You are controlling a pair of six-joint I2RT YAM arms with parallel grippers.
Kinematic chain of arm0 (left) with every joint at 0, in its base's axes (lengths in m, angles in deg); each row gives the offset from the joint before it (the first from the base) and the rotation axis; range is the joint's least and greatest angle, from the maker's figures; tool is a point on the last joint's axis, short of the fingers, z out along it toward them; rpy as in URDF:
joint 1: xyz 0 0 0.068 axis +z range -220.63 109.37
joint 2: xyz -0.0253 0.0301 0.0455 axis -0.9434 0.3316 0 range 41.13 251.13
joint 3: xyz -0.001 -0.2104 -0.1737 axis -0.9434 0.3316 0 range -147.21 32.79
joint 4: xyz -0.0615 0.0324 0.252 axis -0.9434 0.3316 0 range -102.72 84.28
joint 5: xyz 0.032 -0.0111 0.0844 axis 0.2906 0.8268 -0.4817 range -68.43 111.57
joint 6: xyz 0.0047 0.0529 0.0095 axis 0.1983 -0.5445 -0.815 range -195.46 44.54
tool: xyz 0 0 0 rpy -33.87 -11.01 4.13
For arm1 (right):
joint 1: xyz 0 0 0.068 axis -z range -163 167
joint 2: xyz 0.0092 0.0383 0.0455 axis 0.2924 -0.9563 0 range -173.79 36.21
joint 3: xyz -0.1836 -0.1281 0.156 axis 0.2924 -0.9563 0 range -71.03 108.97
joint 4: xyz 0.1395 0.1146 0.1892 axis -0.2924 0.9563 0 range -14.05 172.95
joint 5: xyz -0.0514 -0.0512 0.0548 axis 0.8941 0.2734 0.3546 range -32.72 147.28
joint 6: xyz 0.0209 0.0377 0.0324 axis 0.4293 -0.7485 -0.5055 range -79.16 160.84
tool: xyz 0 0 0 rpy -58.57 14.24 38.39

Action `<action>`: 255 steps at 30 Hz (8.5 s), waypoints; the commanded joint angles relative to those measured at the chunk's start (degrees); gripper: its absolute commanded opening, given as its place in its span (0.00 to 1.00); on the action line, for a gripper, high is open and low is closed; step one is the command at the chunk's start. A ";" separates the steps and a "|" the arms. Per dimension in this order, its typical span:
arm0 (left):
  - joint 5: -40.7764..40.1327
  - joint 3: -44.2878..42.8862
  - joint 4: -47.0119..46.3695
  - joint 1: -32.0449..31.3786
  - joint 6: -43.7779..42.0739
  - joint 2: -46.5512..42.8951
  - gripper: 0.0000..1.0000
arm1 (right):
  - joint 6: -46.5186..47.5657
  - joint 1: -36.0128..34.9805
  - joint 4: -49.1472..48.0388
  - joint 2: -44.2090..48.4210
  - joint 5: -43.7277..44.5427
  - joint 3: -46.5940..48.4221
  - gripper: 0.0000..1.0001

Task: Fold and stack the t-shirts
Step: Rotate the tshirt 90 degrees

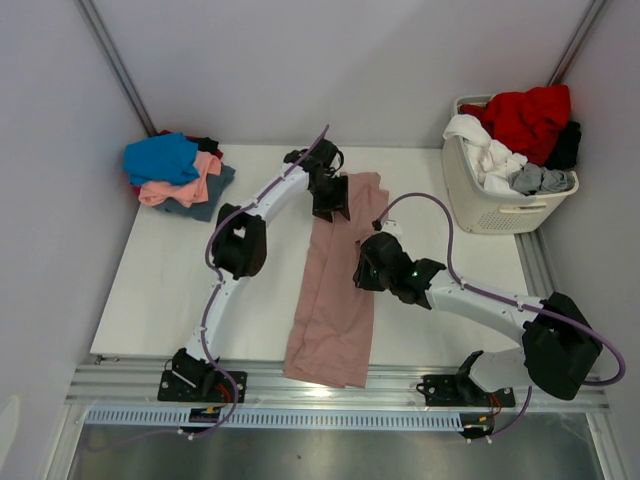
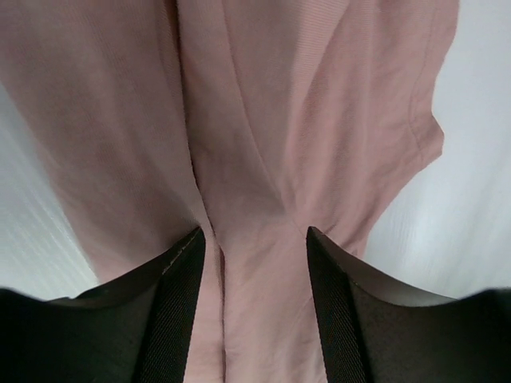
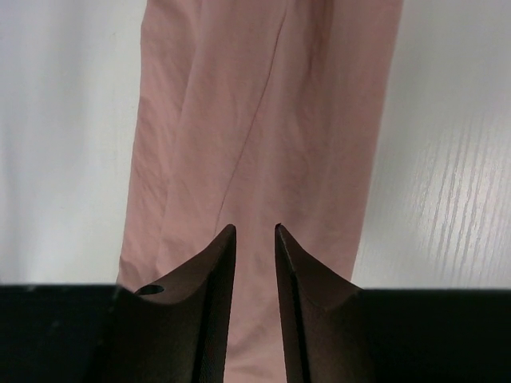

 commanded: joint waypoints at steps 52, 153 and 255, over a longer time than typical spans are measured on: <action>-8.52 13.40 -0.30 4.67 2.86 -11.63 0.04 | -1.71 -2.83 1.33 2.86 1.68 -1.89 0.23; -1.75 111.55 -40.19 -5.87 22.19 -91.66 0.46 | -4.51 5.78 0.80 38.96 -9.12 -31.14 0.64; -7.64 104.27 -40.11 -21.17 14.63 -89.14 0.01 | 3.75 3.23 -11.06 8.30 -20.90 -17.01 0.00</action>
